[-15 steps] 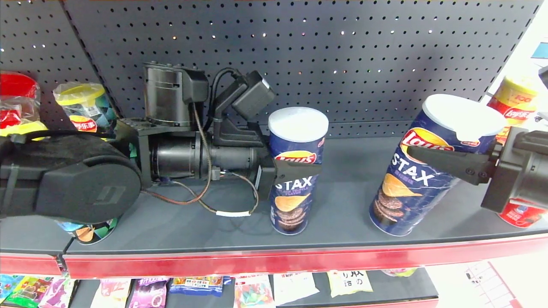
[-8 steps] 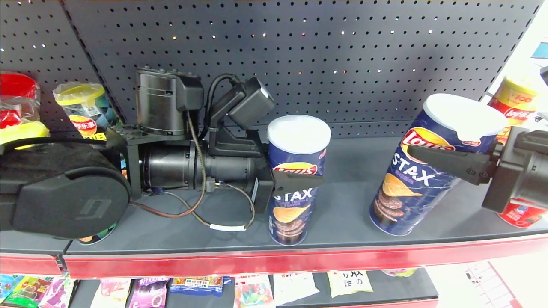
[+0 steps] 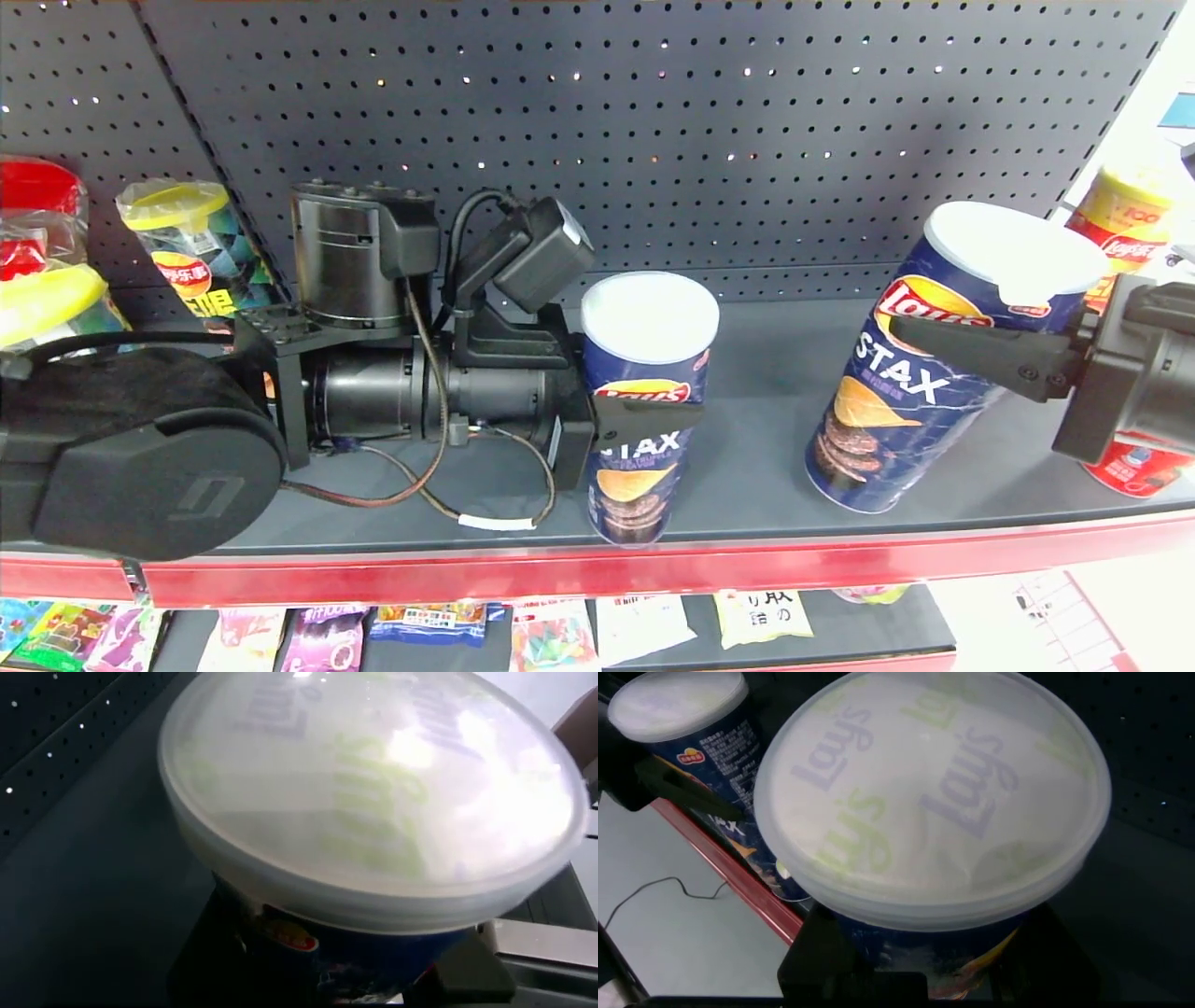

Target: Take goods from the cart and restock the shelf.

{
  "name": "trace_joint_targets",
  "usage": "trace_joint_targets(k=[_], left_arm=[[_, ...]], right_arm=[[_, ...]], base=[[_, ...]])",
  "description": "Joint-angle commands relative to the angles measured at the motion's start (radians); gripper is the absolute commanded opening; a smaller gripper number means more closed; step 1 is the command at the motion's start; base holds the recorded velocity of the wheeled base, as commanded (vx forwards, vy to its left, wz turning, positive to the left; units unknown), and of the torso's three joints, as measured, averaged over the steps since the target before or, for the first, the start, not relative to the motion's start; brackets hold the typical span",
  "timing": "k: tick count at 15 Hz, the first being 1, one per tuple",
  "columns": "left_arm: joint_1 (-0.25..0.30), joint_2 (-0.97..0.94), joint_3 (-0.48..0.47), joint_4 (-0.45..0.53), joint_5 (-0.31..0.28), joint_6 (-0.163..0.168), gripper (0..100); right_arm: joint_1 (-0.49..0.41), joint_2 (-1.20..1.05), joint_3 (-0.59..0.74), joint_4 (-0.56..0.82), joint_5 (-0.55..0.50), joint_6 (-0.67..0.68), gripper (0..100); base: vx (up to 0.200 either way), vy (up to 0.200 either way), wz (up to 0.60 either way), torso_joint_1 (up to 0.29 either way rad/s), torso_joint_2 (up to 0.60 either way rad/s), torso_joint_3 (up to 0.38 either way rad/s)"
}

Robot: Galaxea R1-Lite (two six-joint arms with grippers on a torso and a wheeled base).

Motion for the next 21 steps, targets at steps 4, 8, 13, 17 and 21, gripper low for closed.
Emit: trace_joint_targets(k=[4, 8, 13, 17, 21], left_arm=[[-0.002, -0.012, 0.017, 0.000, -0.002, -0.018, 0], [0.000, -0.013, 0.069, -0.046, 0.002, -0.029, 0], [0.003, -0.012, 0.066, -0.055, 0.014, -0.029, 0], [0.002, -0.015, 0.065, -0.057, 0.023, -0.039, 0], [0.003, -0.030, 0.069, -0.055, 0.025, -0.042, 100]], right_arm=[[0.000, 0.000, 0.002, 0.000, 0.000, -0.001, 0], [0.000, 0.003, -0.004, 0.000, 0.000, -0.002, 0], [0.003, 0.069, -0.076, 0.000, 0.000, -0.004, 0], [0.020, 0.106, -0.108, 0.000, 0.000, -0.004, 0], [0.035, 0.124, -0.113, 0.000, 0.000, -0.016, 0]], base=[[0.000, 0.000, 0.00, 0.000, 0.00, 0.000], [0.000, 0.000, 0.00, 0.000, 0.00, 0.000], [0.000, 0.000, 0.00, 0.000, 0.00, 0.000], [0.000, 0.000, 0.00, 0.000, 0.00, 0.000], [0.000, 0.000, 0.00, 0.000, 0.00, 0.000]])
